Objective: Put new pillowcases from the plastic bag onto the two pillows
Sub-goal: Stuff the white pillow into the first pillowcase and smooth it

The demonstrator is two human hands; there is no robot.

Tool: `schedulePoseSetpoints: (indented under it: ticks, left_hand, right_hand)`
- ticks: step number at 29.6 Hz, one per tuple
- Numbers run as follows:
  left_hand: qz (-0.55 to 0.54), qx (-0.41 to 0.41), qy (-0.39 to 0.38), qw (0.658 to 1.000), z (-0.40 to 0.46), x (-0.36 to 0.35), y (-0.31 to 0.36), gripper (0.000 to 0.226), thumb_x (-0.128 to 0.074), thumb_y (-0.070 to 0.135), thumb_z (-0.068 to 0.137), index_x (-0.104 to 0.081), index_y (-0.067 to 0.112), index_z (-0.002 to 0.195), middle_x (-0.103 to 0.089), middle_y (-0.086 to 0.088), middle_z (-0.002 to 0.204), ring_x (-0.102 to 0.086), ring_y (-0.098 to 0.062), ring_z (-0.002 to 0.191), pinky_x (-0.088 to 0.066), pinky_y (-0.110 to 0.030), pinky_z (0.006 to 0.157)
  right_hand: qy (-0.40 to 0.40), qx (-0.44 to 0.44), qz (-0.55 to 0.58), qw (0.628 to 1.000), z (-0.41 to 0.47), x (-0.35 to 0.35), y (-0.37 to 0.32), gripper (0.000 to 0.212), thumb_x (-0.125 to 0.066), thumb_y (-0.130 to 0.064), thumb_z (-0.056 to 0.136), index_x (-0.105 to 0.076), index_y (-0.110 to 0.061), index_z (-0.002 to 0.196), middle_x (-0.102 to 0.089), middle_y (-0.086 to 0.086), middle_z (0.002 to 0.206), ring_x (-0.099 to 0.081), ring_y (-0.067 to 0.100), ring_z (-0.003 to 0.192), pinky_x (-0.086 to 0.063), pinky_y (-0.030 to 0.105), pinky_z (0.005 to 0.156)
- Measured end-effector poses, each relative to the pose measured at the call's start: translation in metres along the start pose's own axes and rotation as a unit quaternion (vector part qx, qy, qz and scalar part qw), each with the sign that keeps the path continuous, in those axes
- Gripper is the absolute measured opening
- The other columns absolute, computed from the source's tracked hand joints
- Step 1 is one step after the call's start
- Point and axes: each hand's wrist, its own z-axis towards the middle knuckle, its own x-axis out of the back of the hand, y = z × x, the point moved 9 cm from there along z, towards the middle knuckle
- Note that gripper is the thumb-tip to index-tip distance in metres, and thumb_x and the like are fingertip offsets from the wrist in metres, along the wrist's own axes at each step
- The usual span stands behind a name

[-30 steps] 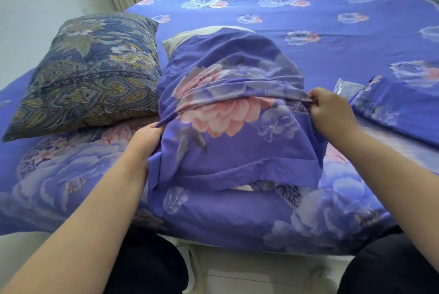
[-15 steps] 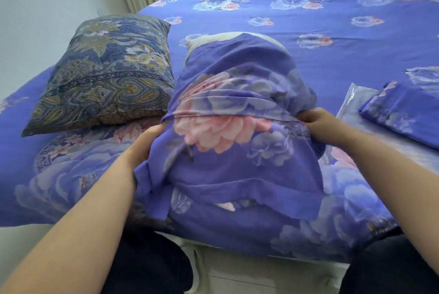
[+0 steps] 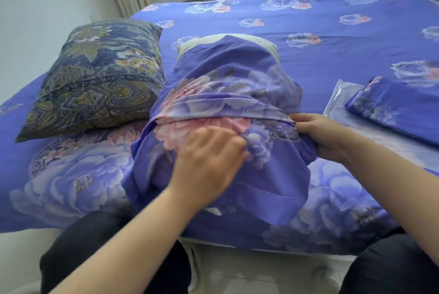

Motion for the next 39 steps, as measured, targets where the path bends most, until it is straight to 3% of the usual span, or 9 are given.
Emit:
schedulePoseSetpoints:
  ticks: [5, 11, 15, 18, 21, 26, 30, 34, 39]
  left_hand:
    - [0.025, -0.049, -0.041, 0.998, -0.015, -0.038, 0.028, 0.021, -0.058, 0.025, 0.094, -0.069, 0.012, 0.105, -0.066, -0.003, 0.111, -0.060, -0.025, 0.106, -0.045, -0.035, 0.094]
    - [0.052, -0.017, -0.076, 0.996, -0.005, -0.053, 0.030, 0.039, -0.048, 0.031, 0.096, -0.057, 0.013, 0.130, -0.054, 0.000, 0.136, -0.046, -0.019, 0.127, -0.030, -0.033, 0.106]
    - [0.048, 0.007, -0.082, 0.995, 0.007, -0.059, 0.026, 0.041, -0.050, 0.031, 0.094, -0.056, 0.012, 0.130, -0.055, -0.003, 0.135, -0.050, -0.023, 0.125, -0.033, -0.037, 0.108]
    - [0.029, 0.020, -0.051, 0.998, 0.007, -0.054, 0.023, 0.040, -0.052, 0.033, 0.093, -0.057, 0.012, 0.127, -0.057, -0.005, 0.129, -0.051, -0.025, 0.119, -0.037, -0.038, 0.103]
    - [-0.015, -0.009, 0.004, 1.000, 0.002, -0.044, 0.028, 0.027, -0.059, 0.030, 0.092, -0.056, 0.016, 0.114, -0.058, -0.004, 0.115, -0.053, -0.028, 0.105, -0.045, -0.042, 0.092]
    - [-0.017, -0.089, 0.035, 0.995, -0.017, -0.039, 0.047, 0.019, -0.063, 0.029, 0.091, -0.057, 0.016, 0.103, -0.053, 0.000, 0.108, -0.053, -0.024, 0.100, -0.041, -0.037, 0.100]
    - [0.000, -0.042, 0.019, 0.999, -0.025, -0.043, 0.036, 0.032, -0.059, 0.028, 0.093, -0.053, 0.011, 0.120, -0.060, -0.010, 0.121, -0.052, -0.026, 0.118, -0.040, -0.039, 0.104]
    - [0.036, 0.037, 0.034, 0.998, -0.008, -0.041, 0.023, 0.022, -0.057, 0.027, 0.094, -0.062, 0.011, 0.109, -0.064, -0.008, 0.113, -0.054, -0.027, 0.106, -0.040, -0.037, 0.093]
    - [-0.031, 0.145, 0.021, 0.989, 0.019, -0.034, -0.010, 0.016, -0.055, 0.015, 0.085, -0.067, 0.007, 0.092, -0.067, -0.006, 0.094, -0.057, -0.030, 0.086, -0.045, -0.039, 0.076]
  right_hand:
    - [0.180, 0.023, -0.299, 0.937, -0.003, 0.036, 0.000, 0.019, -0.056, -0.007, 0.090, -0.067, 0.007, 0.095, -0.067, 0.024, 0.081, -0.055, 0.019, 0.077, -0.045, 0.033, 0.073]
    - [-0.056, 0.032, -0.074, 0.995, -0.030, 0.015, 0.000, 0.027, -0.075, -0.027, 0.069, -0.060, -0.012, 0.088, -0.066, 0.004, 0.083, -0.062, 0.012, 0.075, -0.052, 0.024, 0.071]
    - [0.077, 0.237, -0.324, 0.913, -0.035, 0.019, -0.028, 0.030, -0.081, -0.021, 0.072, -0.052, -0.015, 0.072, -0.051, 0.004, 0.074, -0.047, 0.013, 0.069, -0.041, 0.034, 0.069]
    - [0.124, 0.252, -0.179, 0.943, -0.036, 0.023, -0.024, 0.027, -0.069, -0.013, 0.083, -0.047, -0.021, 0.070, -0.053, 0.011, 0.070, -0.044, 0.020, 0.067, -0.037, 0.038, 0.065]
    - [0.167, 0.152, -0.046, 0.973, -0.030, 0.037, -0.001, 0.020, -0.061, -0.013, 0.090, -0.051, -0.016, 0.073, -0.059, 0.004, 0.064, -0.054, 0.014, 0.059, -0.042, 0.029, 0.060]
    - [0.048, -0.030, 0.143, 0.988, -0.016, 0.012, 0.033, 0.025, -0.050, -0.022, 0.096, -0.061, -0.001, 0.103, -0.069, 0.012, 0.095, -0.068, 0.021, 0.080, -0.055, 0.033, 0.078]
    - [-0.032, -0.088, 0.164, 0.982, -0.009, -0.010, 0.033, 0.049, -0.047, -0.037, 0.097, -0.052, -0.003, 0.132, -0.056, 0.016, 0.131, -0.054, 0.029, 0.121, -0.038, 0.042, 0.108]
    - [-0.108, -0.083, 0.182, 0.974, -0.010, -0.031, 0.023, 0.049, -0.046, -0.046, 0.093, -0.064, -0.008, 0.118, -0.064, 0.010, 0.121, -0.061, 0.023, 0.112, -0.046, 0.036, 0.100]
    - [-0.221, -0.047, 0.245, 0.943, -0.030, -0.049, -0.003, 0.039, -0.053, -0.025, 0.086, -0.061, -0.004, 0.117, -0.068, 0.012, 0.110, -0.065, 0.023, 0.103, -0.052, 0.036, 0.092]
